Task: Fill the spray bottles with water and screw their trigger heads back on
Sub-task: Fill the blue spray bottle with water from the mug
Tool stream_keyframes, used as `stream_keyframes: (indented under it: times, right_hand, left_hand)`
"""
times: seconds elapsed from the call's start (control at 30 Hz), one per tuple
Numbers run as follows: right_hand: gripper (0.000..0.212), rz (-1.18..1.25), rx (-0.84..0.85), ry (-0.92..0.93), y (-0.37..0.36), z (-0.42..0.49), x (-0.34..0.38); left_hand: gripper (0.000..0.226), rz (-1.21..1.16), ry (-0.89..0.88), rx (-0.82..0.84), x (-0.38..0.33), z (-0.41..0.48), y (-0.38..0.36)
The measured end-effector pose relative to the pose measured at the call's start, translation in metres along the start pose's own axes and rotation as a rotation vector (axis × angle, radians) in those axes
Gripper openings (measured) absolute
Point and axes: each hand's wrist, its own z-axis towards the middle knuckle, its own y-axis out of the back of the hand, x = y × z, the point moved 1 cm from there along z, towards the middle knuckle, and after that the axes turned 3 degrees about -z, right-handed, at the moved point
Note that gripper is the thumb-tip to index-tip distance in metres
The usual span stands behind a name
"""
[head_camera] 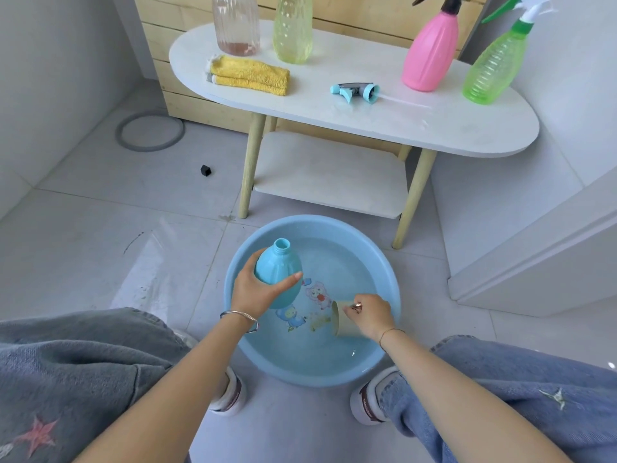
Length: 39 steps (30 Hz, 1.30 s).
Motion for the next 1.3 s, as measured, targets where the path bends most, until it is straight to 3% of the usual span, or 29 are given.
stream_keyframes:
  times: [0.2,0.43,0.6,0.83,0.9,1.0,1.1,1.3]
  right_hand:
    - [0.045,0.038,0.06,0.009,-0.013,-0.001,0.002]
    - [0.038,0.517,-0.003,-0.182,0.001,-0.009,-0.004]
    - [0.038,0.758,-0.066,-0.209,0.027,-0.018,-0.002]
    - [0.016,0.914,-0.162,-0.115,0.103,-0.03,0.026]
    - [0.024,0.913,-0.174,-0.061,0.128,-0.033,0.031]
    - [0.02,0.906,-0.212,0.008,0.162,-0.042,0.04]
    - [0.037,0.918,-0.24,0.063,0.191,-0.05,0.047]
    - [0.042,0.945,-0.269,0.128,0.216,-0.067,0.054]
  left_hand:
    - [0.061,0.01,0.001,-0.013,0.002,0.001,0.003]
    - [0.062,0.0,0.004,-0.035,0.005,0.002,0.007]
    - [0.064,-0.022,-0.003,-0.065,0.003,0.0,0.008]
    - [0.06,-0.044,-0.052,-0.062,-0.011,-0.009,0.006]
    - [0.06,-0.036,-0.068,-0.047,-0.015,-0.011,0.004]
    - [0.062,-0.038,-0.093,-0.015,-0.019,-0.011,-0.001]
    - [0.065,-0.034,-0.121,0.025,-0.021,-0.011,-0.007]
    - [0.065,0.0,-0.174,0.079,-0.03,-0.016,-0.019]
